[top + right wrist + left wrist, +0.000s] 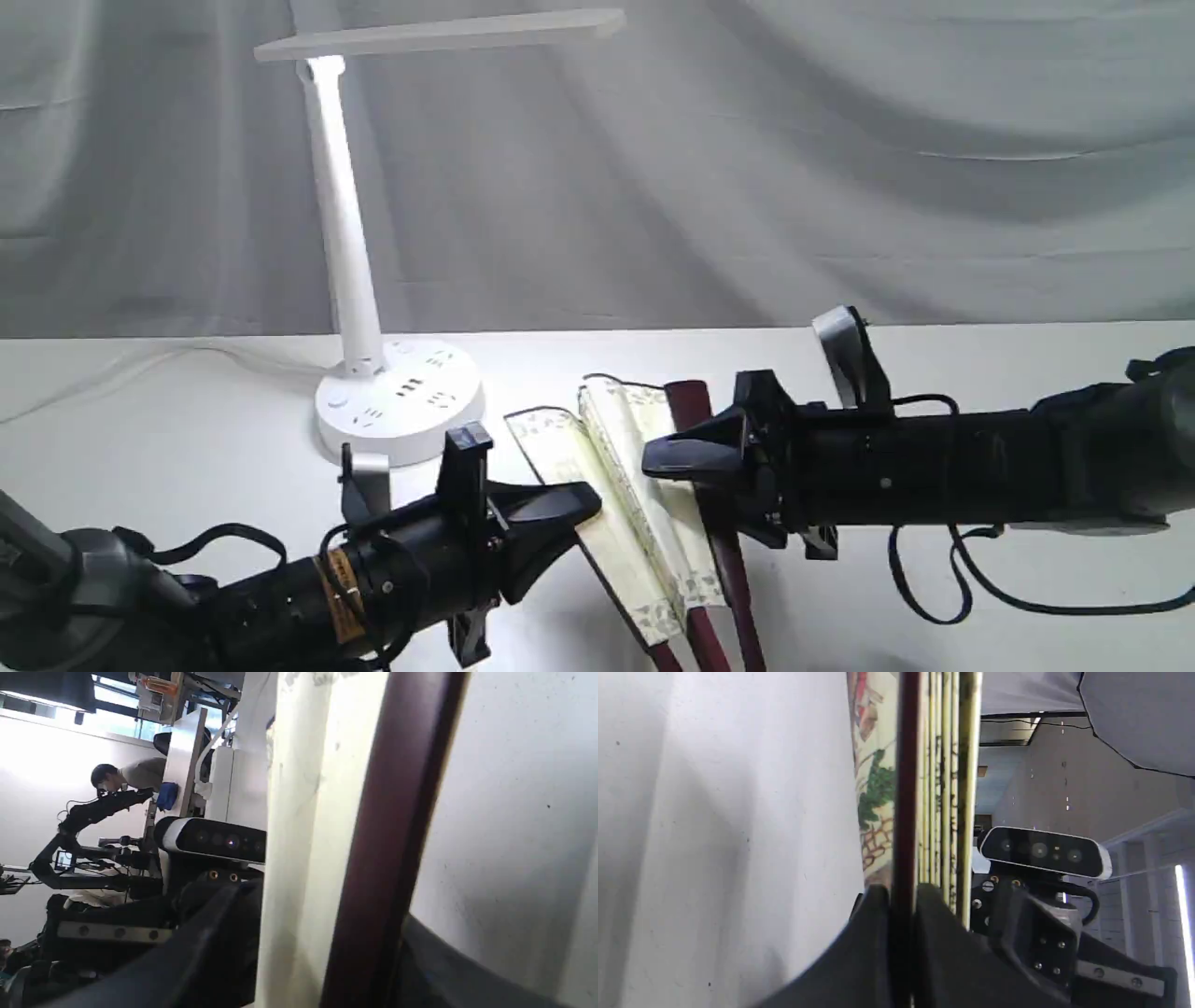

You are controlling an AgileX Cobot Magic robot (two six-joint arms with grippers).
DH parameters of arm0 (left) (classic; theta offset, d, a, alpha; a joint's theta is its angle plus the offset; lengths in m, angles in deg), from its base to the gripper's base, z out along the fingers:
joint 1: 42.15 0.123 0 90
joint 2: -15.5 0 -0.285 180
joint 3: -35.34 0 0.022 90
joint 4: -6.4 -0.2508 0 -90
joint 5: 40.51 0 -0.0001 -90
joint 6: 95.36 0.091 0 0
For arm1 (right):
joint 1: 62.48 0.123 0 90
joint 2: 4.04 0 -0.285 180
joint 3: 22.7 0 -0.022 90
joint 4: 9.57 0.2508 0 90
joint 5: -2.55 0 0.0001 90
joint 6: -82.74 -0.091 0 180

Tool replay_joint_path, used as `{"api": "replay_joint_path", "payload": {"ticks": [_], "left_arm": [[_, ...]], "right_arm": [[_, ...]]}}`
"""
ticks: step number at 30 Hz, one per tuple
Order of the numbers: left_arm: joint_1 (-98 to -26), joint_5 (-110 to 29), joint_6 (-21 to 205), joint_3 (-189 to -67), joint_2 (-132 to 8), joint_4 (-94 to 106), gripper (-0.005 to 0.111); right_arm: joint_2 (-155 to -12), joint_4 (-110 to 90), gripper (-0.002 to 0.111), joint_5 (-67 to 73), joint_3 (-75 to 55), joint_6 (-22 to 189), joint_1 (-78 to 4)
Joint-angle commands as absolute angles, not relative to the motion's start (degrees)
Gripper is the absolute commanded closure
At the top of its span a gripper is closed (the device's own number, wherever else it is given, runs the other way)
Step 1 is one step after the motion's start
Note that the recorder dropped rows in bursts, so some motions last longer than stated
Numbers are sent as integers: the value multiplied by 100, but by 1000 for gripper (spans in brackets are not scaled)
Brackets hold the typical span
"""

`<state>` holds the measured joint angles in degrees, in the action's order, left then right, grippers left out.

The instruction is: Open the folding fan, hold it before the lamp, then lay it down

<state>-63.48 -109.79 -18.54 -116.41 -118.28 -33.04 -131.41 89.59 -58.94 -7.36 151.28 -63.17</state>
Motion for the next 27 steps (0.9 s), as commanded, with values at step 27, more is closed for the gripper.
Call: {"api": "replay_joint_path", "payload": {"ticks": [27], "left_arm": [[-6139, -11047, -2096, -12137, -11762, -4091, 107]], "right_arm": [[-13133, 9038, 88, -5996, -828, 15045, -6580]]}}
